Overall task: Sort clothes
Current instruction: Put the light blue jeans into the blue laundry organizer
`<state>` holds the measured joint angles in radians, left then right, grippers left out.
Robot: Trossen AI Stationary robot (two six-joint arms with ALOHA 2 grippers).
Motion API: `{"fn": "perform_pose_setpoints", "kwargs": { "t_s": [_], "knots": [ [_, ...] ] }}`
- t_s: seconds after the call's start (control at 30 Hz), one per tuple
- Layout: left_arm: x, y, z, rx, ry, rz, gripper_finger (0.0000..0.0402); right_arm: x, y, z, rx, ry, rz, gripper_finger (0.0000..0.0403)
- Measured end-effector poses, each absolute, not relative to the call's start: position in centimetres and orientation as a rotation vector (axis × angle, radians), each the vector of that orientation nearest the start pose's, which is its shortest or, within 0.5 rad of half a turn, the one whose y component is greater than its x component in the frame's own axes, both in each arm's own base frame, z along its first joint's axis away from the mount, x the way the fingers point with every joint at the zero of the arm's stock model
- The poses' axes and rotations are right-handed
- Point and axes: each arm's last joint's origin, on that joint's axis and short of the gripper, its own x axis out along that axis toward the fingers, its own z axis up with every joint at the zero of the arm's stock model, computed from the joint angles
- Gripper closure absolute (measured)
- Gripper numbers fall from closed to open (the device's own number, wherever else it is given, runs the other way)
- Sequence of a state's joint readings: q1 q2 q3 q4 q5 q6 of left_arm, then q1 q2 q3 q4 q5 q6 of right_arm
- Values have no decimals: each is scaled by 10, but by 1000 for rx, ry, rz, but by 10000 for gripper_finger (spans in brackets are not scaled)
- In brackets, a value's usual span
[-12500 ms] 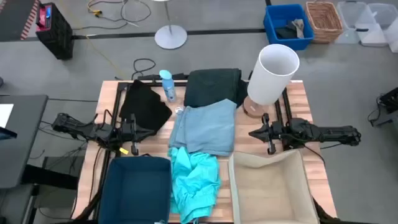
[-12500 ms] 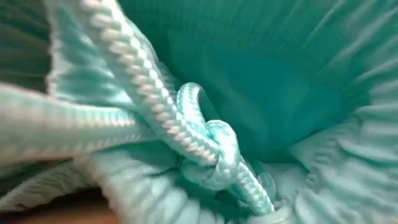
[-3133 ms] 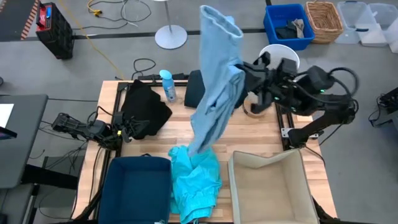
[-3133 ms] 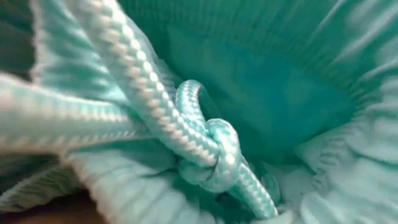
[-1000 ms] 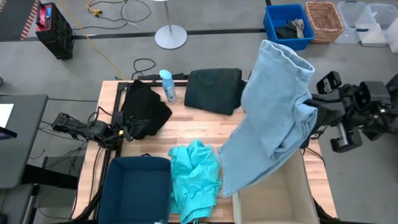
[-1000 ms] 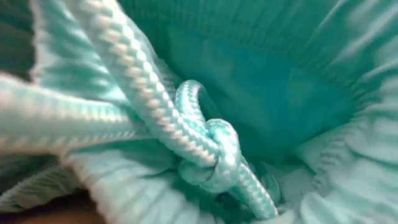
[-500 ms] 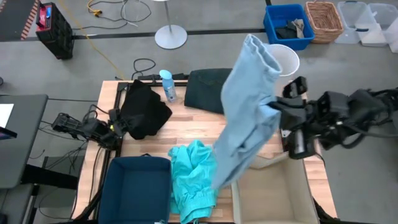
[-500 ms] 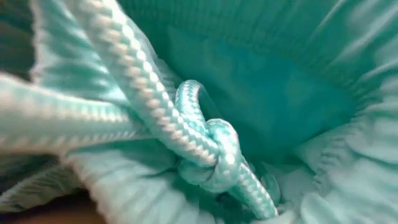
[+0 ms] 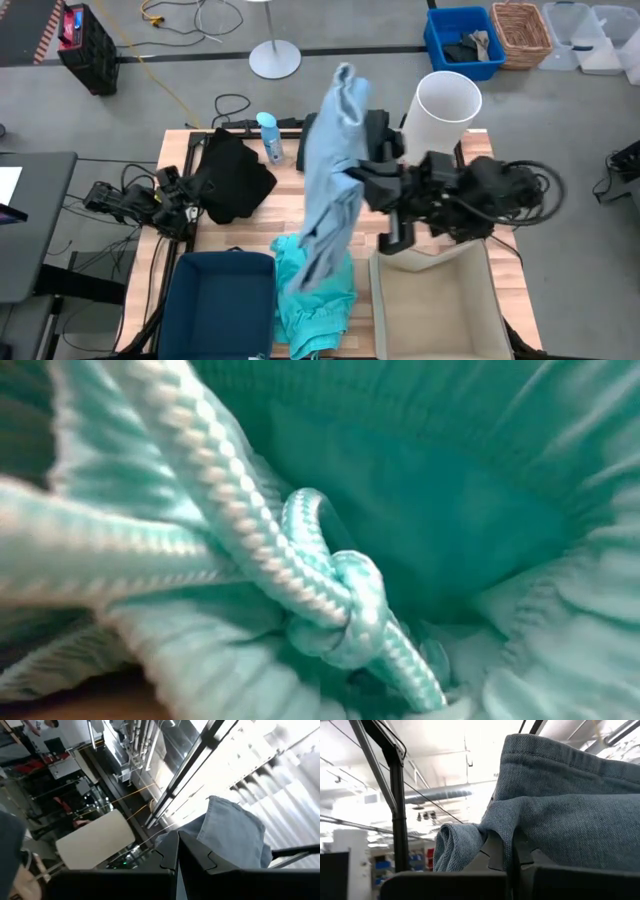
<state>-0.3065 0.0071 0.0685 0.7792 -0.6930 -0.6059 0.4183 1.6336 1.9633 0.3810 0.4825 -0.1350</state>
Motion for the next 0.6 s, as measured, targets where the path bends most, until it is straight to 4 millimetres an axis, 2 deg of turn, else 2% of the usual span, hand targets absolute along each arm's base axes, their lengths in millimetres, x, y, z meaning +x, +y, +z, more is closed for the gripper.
{"fn": "perform_pose_setpoints", "kwargs": {
  "t_s": [0.23,0.6],
  "knots": [
    [57,2,250,-1042,-897,91,396,341,115,545,264,-660,-32,403],
    [52,3,254,-1068,-950,68,396,404,121,540,307,-749,57,403]
  ]
}}
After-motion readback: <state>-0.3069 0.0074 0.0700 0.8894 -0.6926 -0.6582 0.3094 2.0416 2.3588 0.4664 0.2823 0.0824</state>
